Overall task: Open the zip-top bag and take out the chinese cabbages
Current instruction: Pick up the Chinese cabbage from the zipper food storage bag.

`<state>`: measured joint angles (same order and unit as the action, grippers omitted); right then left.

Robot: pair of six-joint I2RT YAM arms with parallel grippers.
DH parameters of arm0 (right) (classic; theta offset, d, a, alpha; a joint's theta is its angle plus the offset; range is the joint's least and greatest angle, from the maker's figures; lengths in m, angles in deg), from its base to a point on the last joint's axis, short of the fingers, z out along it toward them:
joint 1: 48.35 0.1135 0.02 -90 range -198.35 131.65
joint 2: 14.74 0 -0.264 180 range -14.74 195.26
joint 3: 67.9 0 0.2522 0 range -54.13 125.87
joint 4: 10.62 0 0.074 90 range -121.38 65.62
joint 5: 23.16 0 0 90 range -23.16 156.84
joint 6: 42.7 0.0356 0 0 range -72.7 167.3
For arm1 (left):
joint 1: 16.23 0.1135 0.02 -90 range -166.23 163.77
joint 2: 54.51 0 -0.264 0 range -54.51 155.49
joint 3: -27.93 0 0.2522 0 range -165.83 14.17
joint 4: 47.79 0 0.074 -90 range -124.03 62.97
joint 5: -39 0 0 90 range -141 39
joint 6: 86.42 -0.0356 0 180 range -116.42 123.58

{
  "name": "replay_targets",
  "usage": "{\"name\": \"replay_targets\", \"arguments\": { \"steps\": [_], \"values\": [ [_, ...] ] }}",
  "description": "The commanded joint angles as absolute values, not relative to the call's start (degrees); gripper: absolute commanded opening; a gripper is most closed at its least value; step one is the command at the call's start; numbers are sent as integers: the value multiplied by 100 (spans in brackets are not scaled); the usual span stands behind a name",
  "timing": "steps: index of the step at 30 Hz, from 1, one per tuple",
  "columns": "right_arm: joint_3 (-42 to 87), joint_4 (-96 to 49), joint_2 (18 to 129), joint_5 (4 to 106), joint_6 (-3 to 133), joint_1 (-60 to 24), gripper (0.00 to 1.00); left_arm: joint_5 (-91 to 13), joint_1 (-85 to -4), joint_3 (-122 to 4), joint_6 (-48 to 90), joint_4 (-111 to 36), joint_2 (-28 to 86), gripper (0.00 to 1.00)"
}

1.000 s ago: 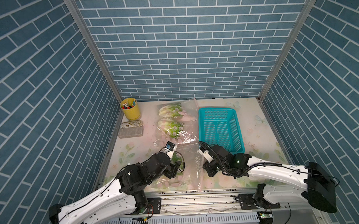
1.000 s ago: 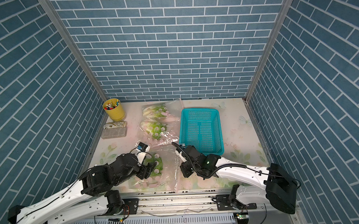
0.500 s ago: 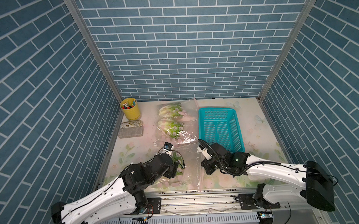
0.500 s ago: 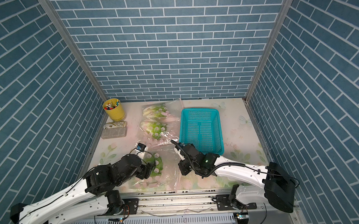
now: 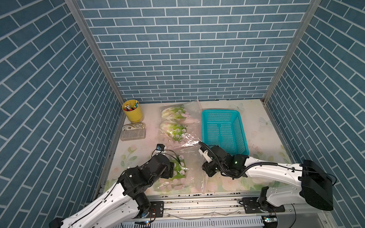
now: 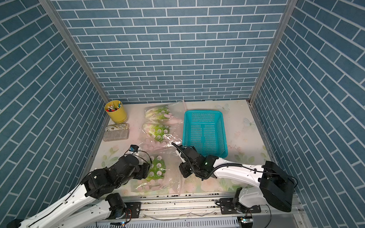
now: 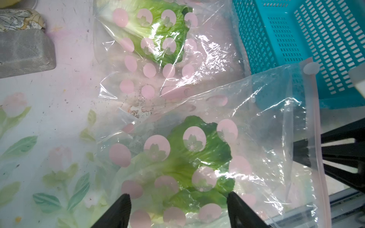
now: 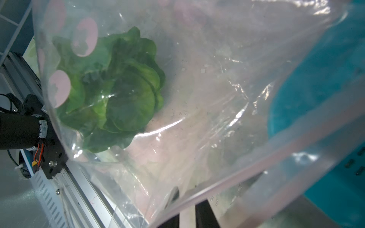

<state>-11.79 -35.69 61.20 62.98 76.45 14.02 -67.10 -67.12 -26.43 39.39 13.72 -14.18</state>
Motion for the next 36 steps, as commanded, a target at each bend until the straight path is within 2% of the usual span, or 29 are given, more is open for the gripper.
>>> {"name": "replay_targets", "arguments": {
  "steps": [1,8,13,20,24,36],
  "values": [
    [-1341,-2964,6198,6423,7768,1436,29,-6629,-6413,-2600,4242,1674,-1273,78],
    [-1264,-2100,6684,5962,7500,1438,51,-5779,-5166,-2311,4383,1475,-642,65],
    [-841,-1651,7338,5271,7472,1438,54,-5374,-4543,-2161,4361,1233,-242,51],
    [-508,-783,7920,4444,7655,1442,57,-5312,-4428,-2066,4391,1090,-179,34],
    [-492,-531,8028,4293,7889,1439,67,-5275,-4401,-1964,4434,1032,-248,30],
    [-417,-26,8504,4255,8454,1478,72,-5302,-4399,-1668,4686,856,-775,21]
  ]
}}
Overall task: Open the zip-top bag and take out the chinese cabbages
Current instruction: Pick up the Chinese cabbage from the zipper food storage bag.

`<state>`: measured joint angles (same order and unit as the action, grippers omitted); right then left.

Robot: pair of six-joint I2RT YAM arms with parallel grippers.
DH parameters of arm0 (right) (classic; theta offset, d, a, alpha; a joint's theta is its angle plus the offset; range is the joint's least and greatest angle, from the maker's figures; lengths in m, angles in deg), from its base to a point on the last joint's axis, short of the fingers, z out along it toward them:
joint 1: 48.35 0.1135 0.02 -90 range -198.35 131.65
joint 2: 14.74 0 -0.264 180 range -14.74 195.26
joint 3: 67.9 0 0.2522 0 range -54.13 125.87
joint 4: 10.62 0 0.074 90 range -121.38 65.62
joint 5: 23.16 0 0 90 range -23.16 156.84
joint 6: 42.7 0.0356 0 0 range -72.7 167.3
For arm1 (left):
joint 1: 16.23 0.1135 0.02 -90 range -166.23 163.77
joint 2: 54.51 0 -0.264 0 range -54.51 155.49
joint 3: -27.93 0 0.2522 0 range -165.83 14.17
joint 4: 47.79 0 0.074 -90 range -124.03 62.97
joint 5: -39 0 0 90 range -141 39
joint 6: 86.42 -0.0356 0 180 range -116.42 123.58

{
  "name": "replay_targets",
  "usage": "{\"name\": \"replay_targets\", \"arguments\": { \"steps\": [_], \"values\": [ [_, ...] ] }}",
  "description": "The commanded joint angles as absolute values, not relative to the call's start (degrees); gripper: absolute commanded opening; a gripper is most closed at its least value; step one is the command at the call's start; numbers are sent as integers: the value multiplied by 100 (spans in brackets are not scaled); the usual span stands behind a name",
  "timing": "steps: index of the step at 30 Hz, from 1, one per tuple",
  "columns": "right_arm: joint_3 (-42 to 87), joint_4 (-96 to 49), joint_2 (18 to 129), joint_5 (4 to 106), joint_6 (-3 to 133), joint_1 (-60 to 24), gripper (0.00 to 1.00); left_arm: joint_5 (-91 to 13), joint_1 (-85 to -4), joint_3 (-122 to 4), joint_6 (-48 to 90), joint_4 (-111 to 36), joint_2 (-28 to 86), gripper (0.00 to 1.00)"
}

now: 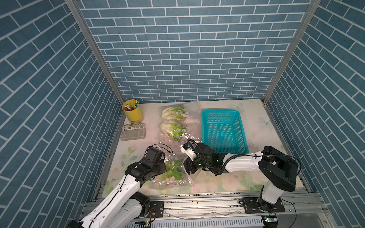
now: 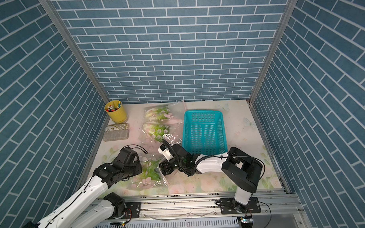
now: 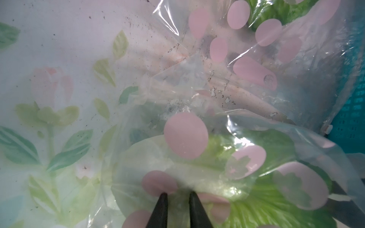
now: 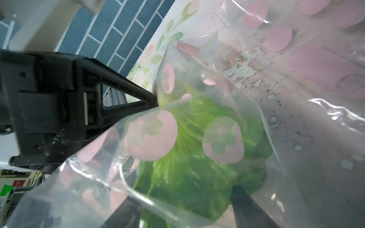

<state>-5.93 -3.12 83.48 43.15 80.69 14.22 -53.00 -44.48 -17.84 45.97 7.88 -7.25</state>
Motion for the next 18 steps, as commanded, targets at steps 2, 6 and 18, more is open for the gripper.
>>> {"name": "replay_targets", "arguments": {
  "steps": [2,6,18],
  "values": [
    [-332,-132,8580,4294,8470,1502,72,-5315,-4398,-1643,4701,885,-799,20],
    [-292,-184,8697,4390,8600,1543,71,-5317,-4398,-1524,4809,855,-875,16],
    [222,322,9380,4121,8861,1672,60,-5293,-4396,-1364,4885,729,-1030,10]
  ]
}}
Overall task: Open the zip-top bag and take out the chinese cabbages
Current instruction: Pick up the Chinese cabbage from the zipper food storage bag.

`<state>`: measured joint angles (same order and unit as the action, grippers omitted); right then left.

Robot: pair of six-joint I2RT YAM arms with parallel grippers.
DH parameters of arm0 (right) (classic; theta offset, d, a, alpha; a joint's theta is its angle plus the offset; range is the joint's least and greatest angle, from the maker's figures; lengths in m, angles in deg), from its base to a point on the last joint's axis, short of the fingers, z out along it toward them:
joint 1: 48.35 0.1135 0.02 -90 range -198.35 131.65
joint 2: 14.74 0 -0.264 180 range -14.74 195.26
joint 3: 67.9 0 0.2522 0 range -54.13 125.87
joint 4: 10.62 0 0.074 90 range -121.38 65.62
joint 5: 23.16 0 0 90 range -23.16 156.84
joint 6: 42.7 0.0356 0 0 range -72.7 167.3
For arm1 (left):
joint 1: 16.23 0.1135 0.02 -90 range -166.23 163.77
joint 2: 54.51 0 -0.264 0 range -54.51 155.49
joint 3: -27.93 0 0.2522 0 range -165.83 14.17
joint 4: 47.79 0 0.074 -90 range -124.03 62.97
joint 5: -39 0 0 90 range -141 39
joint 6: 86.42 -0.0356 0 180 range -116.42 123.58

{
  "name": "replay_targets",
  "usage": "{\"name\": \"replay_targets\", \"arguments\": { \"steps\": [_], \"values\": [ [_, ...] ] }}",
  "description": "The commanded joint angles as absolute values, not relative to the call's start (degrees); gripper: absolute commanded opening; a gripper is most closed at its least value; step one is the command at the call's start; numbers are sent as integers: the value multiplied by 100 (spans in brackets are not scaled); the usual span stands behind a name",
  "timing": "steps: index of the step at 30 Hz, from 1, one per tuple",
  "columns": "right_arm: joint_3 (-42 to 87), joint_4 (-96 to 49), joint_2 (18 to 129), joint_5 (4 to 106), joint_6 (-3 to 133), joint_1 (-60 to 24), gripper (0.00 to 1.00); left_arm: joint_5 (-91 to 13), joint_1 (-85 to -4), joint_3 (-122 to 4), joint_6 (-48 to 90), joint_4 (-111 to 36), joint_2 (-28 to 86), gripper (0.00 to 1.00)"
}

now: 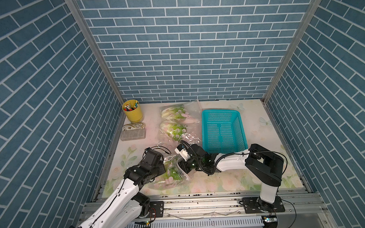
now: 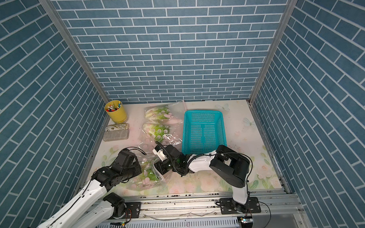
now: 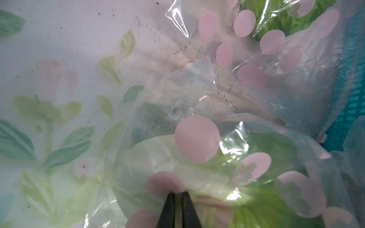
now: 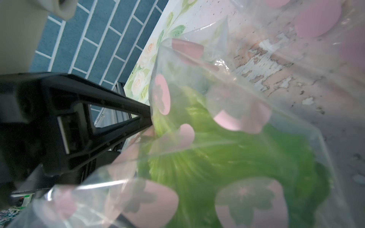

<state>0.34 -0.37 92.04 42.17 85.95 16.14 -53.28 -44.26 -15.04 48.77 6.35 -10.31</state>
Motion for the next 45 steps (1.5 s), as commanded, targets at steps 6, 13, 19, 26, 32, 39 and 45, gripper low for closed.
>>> {"name": "replay_targets", "arguments": {
  "steps": [6,13,19,26,32,39,45],
  "values": [
    [460,254,9462,4337,8817,1665,18,-5448,-4394,-1473,4861,874,-1223,25],
    [256,126,8989,4644,8747,1542,0,-6067,-4398,-1623,4926,1416,-2067,100],
    [158,-207,8419,4556,8543,1278,0,-6056,-4392,-1592,4910,1353,-2267,100],
    [-46,-379,7800,4346,8484,796,0,-5328,-4383,-1687,4708,917,-2225,100],
    [-184,-534,7232,4275,8485,442,0,-4714,-4341,-1652,4872,275,-2427,100],
    [-127,-527,6975,3957,8624,316,0,-4025,-4243,-1322,5521,-1001,-2512,100],
    [-124,-474,6916,3830,8720,316,0,-4175,-4208,-548,6935,-2355,-2894,98]
  ]
}}
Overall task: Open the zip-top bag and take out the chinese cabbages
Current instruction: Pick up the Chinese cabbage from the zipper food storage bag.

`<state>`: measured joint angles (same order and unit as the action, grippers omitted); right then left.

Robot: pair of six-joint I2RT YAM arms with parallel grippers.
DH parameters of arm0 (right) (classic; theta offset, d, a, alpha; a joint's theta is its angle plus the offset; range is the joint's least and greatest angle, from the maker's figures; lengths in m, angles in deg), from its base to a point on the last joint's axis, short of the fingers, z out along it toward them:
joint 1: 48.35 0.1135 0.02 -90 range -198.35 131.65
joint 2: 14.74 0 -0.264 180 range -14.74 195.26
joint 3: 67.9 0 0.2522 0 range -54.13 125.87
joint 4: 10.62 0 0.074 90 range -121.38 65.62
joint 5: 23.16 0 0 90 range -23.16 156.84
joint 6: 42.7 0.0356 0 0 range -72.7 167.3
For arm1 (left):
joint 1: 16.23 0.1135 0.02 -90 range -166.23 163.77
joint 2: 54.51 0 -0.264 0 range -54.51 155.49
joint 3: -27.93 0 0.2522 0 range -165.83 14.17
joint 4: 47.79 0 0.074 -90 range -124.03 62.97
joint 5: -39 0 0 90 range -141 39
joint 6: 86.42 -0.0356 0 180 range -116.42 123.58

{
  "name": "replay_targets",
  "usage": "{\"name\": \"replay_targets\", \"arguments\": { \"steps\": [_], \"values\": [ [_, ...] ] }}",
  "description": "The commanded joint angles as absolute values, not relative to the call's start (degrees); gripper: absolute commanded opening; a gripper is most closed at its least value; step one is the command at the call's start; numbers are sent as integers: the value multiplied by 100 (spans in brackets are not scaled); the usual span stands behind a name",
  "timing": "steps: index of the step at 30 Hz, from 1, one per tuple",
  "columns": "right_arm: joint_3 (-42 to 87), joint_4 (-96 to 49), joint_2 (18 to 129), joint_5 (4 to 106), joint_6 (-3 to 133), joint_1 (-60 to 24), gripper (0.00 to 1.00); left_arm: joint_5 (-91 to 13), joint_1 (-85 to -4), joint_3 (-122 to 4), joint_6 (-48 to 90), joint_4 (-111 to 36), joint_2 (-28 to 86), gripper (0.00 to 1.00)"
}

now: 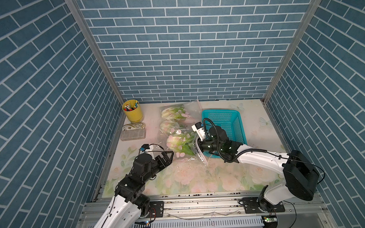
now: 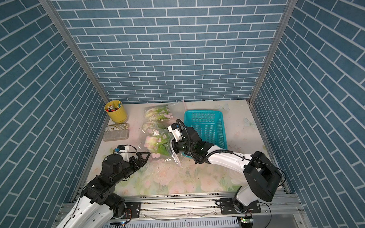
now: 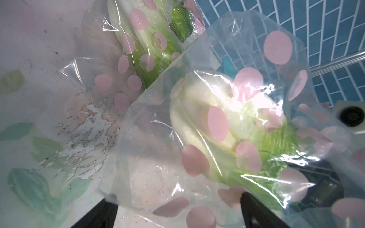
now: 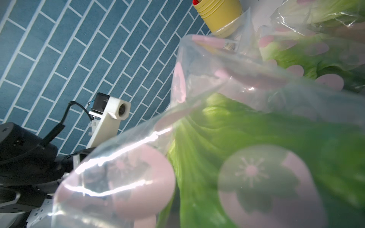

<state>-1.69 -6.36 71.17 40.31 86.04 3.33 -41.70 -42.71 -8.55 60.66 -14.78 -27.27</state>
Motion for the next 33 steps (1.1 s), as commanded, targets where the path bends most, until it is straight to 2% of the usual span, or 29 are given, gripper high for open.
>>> {"name": "replay_targets", "arguments": {
  "steps": [1,4,7,9,11,13,14,18,24,33],
  "values": [
    [-122,-477,6903,3811,8720,312,0,-4251,-4213,-434,7122,-2497,-2981,97],
    [-123,-523,6850,3776,8714,314,0,-4446,-4201,-160,7416,-2757,-3247,87],
    [-72,-574,6849,3718,8712,307,0,-4511,-4194,-130,7450,-2745,-3357,70],
    [-28,-602,6892,3646,8728,313,0,-4535,-4188,-152,7428,-2682,-3338,54],
    [-2,-592,6934,3576,8746,311,0,-4571,-4176,-157,7424,-2663,-3306,32],
    [24,-605,6963,3518,8773,310,0,-4627,-4146,-153,7409,-2604,-3268,7],
    [42,-646,6972,3486,8773,307,0,-4678,-4121,-144,7386,-2553,-3254,0],
    [60,-850,6945,3381,8730,313,0,-4907,-3951,-202,7134,-2166,-3285,0],
    [36,-1255,6785,3297,8548,310,0,-6187,-3794,-923,6222,-326,-3403,0],
    [-156,-1363,6709,3203,8461,305,0,-7792,-3766,-1363,6536,1412,-3618,0]
  ]
}}
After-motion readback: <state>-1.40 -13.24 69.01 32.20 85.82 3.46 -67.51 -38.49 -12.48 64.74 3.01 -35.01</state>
